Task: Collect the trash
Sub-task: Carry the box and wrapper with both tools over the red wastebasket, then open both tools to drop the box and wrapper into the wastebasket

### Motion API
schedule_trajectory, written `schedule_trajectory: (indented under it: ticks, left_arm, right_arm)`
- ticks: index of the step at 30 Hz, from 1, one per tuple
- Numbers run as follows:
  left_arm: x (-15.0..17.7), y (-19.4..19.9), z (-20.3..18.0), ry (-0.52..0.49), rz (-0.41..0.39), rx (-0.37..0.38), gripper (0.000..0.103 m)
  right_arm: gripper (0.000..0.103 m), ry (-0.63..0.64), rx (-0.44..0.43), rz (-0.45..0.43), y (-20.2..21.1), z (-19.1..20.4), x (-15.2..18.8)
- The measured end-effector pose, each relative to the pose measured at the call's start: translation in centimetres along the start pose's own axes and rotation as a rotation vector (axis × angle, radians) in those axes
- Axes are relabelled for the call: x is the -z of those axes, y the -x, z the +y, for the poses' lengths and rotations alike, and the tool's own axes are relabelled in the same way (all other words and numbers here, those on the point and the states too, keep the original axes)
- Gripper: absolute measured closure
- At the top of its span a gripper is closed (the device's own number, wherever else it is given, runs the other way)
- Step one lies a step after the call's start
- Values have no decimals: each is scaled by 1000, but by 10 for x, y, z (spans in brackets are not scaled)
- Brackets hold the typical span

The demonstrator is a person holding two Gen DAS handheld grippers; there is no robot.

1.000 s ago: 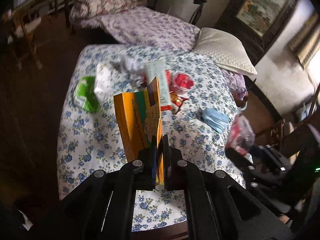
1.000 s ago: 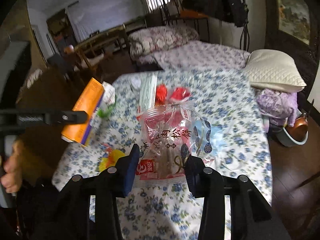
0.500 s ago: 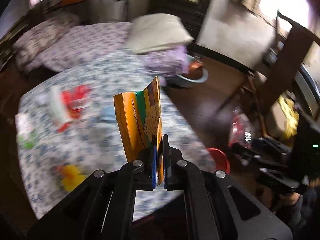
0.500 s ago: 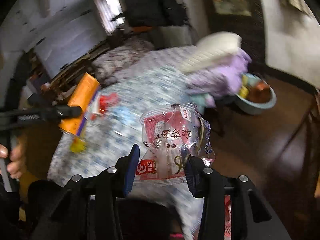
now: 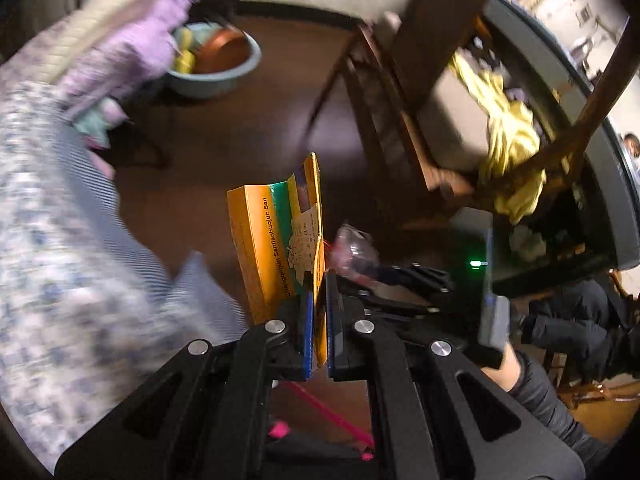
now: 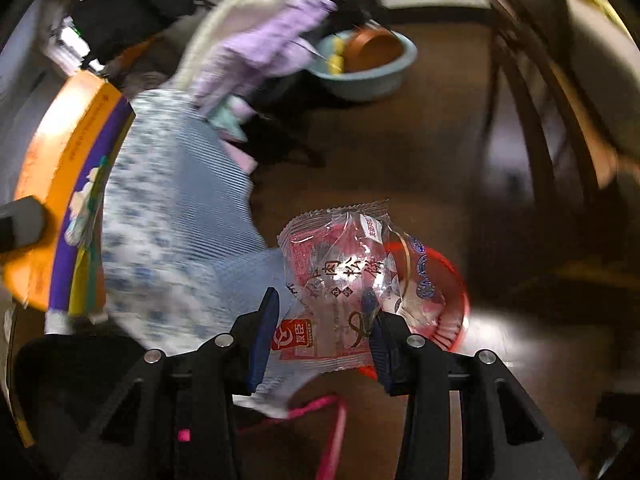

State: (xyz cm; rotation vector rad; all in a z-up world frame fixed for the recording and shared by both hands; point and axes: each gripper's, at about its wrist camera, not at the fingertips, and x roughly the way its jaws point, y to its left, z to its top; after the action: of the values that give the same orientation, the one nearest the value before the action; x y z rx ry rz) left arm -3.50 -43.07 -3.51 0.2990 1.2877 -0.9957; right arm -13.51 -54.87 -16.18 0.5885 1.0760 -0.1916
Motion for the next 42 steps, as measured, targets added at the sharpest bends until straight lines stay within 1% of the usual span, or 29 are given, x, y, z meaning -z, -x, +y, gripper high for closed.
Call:
schedule_trajectory:
  ticks: [2,3,5,7,8,10,11,12,14,18,24,26,27,28,29,30,31,32,33,36,38,40,41,42]
  left_arm:
    - [-1,-34,-13,-11,47,4,97]
    - [-2,-62,-16,6,107,14,97]
    - [-1,-91,-19,20,169,16,97]
    - [-4,-125,-18,39,236,5,97]
    - [-6,-134,-17,47,259,6,97]
    - [-11,-161,-14,68,326,33,97]
    - [-12,-171,-13,71,342,29,97]
    - [-12,-186,-11,44,356,2,97]
    - [-10,-200,-8,8,367,-48,97]
    - [1,-225,-4,-22,403,-79,97]
    - [2,-246,1,-6,437,-94,97]
    - [1,-250,3,-1,442,-100,96]
    - [0,-252,6,10,448,-109,94]
    - [-1,-254,4,16,445,-115,94]
    - [-4,-253,5,19,440,-125,94]
    - [-6,-250,6,26,430,-131,92]
    - [-7,-247,8,34,428,-118,86]
    - [-8,-246,9,43,426,-107,83]
    - [-9,-244,9,44,417,-118,80]
    - [-10,-240,11,43,420,-133,79]
    - [-11,-235,15,58,417,-150,75]
    - [-10,-227,15,43,415,-277,54]
    - [-11,-222,14,21,400,-323,52]
    - [-11,-217,11,12,380,-329,51]
  right_arm:
    - [61,-44,7,18,-20,-21,9]
    - [61,-75,-1,34,-31,-33,13]
    - [61,-124,-9,57,-50,-50,21]
    - [61,-148,-17,78,-68,-62,26]
    - [61,-156,-13,88,-82,-68,29]
    - [61,-174,-15,105,-100,-74,31]
    - [61,-192,-9,126,-112,-78,34]
    - [61,-207,-9,141,-121,-82,36]
    - [61,-234,-16,165,-141,-85,40]
    - [61,-265,-10,199,-163,-89,46]
    - [60,-302,-8,216,-176,-98,51]
    - [55,-326,-5,201,-177,-102,52]
    - [52,-336,-8,195,-174,-107,53]
    - [44,-347,-12,191,-174,-109,53]
    - [43,-350,-7,191,-179,-105,48]
    - [43,-351,-3,189,-178,-107,49]
    - [43,-351,-7,188,-178,-106,49]
    - [43,-348,-11,188,-178,-105,49]
    - [43,-346,-7,186,-177,-107,49]
    - [43,-349,-1,184,-173,-107,49]
    - [42,-348,8,190,-171,-106,49]
    - [40,-337,32,203,-168,-104,50]
    - [38,-329,39,206,-164,-103,52]
    - [38,-322,40,208,-161,-102,53]
